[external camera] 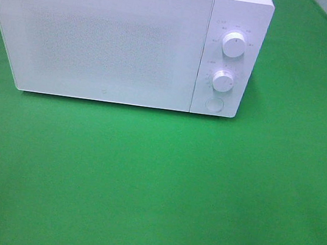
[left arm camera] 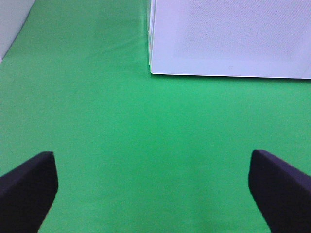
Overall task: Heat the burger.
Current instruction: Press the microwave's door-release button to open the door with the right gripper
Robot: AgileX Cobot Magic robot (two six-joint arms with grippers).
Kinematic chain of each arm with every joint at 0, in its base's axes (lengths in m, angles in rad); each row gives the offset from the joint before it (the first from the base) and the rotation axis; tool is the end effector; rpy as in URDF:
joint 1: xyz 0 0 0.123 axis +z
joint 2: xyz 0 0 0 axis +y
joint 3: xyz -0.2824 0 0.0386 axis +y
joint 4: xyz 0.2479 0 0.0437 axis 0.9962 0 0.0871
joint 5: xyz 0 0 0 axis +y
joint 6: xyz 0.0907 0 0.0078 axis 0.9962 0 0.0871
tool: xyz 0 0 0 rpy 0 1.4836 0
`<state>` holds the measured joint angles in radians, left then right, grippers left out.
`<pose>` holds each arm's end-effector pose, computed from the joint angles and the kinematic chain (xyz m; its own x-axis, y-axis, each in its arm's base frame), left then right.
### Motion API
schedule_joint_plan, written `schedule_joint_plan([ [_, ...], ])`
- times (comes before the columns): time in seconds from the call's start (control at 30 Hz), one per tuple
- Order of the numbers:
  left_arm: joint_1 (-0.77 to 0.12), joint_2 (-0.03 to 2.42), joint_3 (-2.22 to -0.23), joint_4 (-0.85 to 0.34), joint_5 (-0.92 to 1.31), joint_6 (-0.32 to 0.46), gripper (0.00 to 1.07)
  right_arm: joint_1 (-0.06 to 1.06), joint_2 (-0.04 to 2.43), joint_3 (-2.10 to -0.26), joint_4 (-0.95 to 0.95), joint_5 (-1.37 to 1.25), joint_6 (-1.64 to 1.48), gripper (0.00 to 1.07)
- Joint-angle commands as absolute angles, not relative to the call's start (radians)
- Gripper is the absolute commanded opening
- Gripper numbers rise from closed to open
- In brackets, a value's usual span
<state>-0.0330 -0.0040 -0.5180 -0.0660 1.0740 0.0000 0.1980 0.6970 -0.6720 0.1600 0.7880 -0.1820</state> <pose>-0.0084 -0.0050 0.2812 -0.4496 -0.0166 -0.8931 0.0706 0.9960 -0.0541 0.1206 0.0347 0.3117 -0.6254 -0.1950 -0.7556 -0.3224 0.9463 0.0226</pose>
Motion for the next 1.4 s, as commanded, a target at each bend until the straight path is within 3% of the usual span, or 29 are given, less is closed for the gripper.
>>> schedule_joint_plan([
  [0.03,-0.03,-0.021,-0.515,-0.068,1.067,0.0,1.0,0.177,0.576,-0.672,0.155,0.867,-0.175,0.64],
  [0.37,-0.03,-0.021,-0.515,-0.068,1.067,0.0,1.0,0.177,0.336,-0.668,0.044,0.908,-0.03,0.64],
  [0.8,-0.03,-0.021,-0.515,-0.068,1.067,0.0,1.0,0.177,-0.034,-0.491,0.0,0.956,0.038,0.64],
  [1.4,-0.03,-0.016,-0.515,-0.069,1.067,0.0,1.0,0.177,-0.031,-0.491,-0.006,0.956,0.047,0.67],
])
